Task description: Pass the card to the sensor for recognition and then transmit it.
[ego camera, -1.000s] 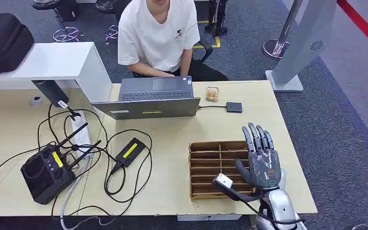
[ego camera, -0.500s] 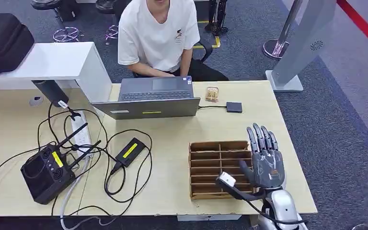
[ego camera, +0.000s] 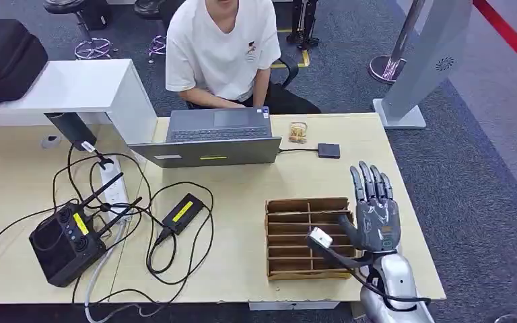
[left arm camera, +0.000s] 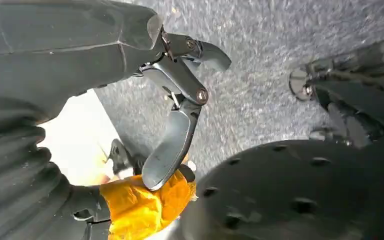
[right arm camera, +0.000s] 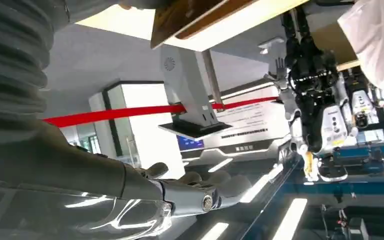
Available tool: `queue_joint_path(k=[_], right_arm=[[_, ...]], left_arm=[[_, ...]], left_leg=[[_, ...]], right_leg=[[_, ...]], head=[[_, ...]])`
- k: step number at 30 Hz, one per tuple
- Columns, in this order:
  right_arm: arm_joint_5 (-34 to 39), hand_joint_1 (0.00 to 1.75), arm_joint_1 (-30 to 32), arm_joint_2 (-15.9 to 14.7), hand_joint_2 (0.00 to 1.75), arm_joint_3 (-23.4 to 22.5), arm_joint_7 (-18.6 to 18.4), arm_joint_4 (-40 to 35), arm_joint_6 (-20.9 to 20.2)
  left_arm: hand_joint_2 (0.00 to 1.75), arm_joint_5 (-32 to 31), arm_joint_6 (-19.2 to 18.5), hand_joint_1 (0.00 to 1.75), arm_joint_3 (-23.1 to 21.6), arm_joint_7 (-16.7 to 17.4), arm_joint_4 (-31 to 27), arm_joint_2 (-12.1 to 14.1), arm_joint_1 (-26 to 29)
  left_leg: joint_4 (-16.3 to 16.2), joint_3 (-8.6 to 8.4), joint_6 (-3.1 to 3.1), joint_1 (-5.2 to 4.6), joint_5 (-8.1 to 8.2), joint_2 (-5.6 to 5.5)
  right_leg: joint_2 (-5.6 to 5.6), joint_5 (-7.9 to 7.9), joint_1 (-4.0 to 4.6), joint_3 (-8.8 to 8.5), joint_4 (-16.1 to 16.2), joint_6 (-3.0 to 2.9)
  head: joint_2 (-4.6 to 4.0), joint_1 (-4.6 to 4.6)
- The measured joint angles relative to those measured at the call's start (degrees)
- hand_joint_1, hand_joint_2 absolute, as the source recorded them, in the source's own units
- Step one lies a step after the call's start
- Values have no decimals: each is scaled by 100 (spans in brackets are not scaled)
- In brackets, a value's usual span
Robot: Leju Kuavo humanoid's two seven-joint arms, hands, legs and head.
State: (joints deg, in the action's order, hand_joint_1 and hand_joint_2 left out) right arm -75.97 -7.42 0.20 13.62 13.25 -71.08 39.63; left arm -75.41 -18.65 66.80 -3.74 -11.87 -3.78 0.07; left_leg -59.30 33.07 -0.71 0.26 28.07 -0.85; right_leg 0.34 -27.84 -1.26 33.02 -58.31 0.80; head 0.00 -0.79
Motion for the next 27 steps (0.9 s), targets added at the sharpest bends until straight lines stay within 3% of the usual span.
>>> queue_joint_path(k=[4,5,15,27], right_arm=[[94,0,-167,52,175,-26,142,186,4],[103,175,-203,63,175,-33,162,225,7],[343,175,-432,127,175,-33,435,645,7],[463,175,-576,164,175,-33,498,854,33]], left_arm=[[175,48,-227,0,107,-153,0,172,194],[175,52,-247,0,122,-170,0,207,234],[175,103,-371,0,273,-229,-18,242,364],[175,103,-478,0,424,-238,-162,188,417]], left_leg=[[0,0,0,0,0,0],[0,0,0,1,0,-1],[0,1,-1,-1,-1,-1],[1,0,-1,0,-1,-1]], right_leg=[[-1,-1,0,2,0,-1],[-1,-1,1,2,0,-1],[-2,0,0,0,1,-1],[-2,0,0,0,0,-1]], head=[[0,0],[0,0],[0,2],[0,2]])
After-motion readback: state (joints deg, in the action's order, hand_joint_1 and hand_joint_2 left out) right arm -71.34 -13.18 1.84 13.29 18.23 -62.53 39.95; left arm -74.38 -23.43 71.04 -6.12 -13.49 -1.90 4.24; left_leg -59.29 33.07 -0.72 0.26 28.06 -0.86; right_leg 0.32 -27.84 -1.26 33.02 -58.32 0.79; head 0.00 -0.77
